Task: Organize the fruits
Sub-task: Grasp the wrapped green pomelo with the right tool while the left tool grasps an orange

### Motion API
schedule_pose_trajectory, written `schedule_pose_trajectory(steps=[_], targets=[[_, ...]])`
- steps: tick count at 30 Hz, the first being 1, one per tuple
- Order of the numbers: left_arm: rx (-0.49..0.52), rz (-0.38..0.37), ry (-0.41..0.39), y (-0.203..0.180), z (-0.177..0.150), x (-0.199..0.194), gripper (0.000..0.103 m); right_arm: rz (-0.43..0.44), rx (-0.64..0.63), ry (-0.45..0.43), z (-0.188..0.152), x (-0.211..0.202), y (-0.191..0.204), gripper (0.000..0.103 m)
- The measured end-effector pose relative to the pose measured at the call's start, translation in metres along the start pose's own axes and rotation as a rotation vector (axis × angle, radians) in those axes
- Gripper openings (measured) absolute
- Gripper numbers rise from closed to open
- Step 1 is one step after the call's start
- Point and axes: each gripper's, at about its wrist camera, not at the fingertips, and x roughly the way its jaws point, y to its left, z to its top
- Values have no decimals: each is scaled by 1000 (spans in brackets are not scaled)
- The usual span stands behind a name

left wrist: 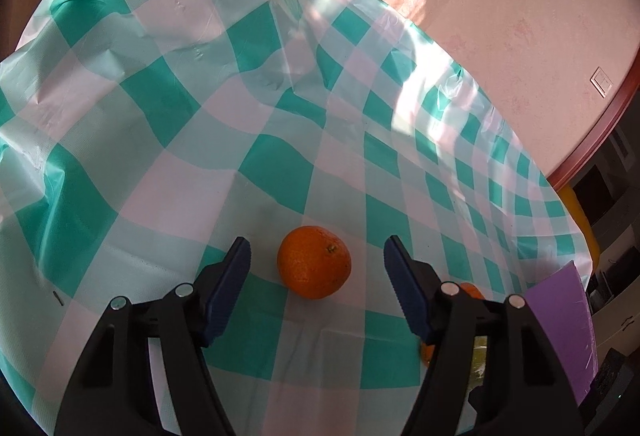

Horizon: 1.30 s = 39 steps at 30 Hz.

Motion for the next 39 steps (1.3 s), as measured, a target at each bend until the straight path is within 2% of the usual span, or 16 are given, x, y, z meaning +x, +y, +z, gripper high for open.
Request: schedule_pose_trajectory(steps=[7, 13, 16, 20, 24, 28, 33, 39], targets=[[55, 36, 31, -9, -4, 7, 67, -12, 6, 13, 6, 9, -1, 86], [65, 33, -30, -11, -4, -5, 68, -10, 18, 25, 8, 16, -2, 86], [92, 18, -56, -19, -5, -12, 67, -12, 13, 38, 9, 19, -1, 84], [163, -88, -78, -39, -10, -25, 67, -20, -19, 34, 10, 22, 5, 72], [266, -222, 22, -67, -26, -18, 67, -30, -29, 25, 10, 21, 6, 62], [331, -288, 134, -84, -44, -6, 65, -29, -27, 21, 10, 21, 5, 59], [354, -267, 233, -90, -59, 14, 62, -28, -31, 13, 9, 20, 5, 57], [378, -236, 248, -93, -64, 19, 48, -33, -37, 6, 5, 16, 5, 56]])
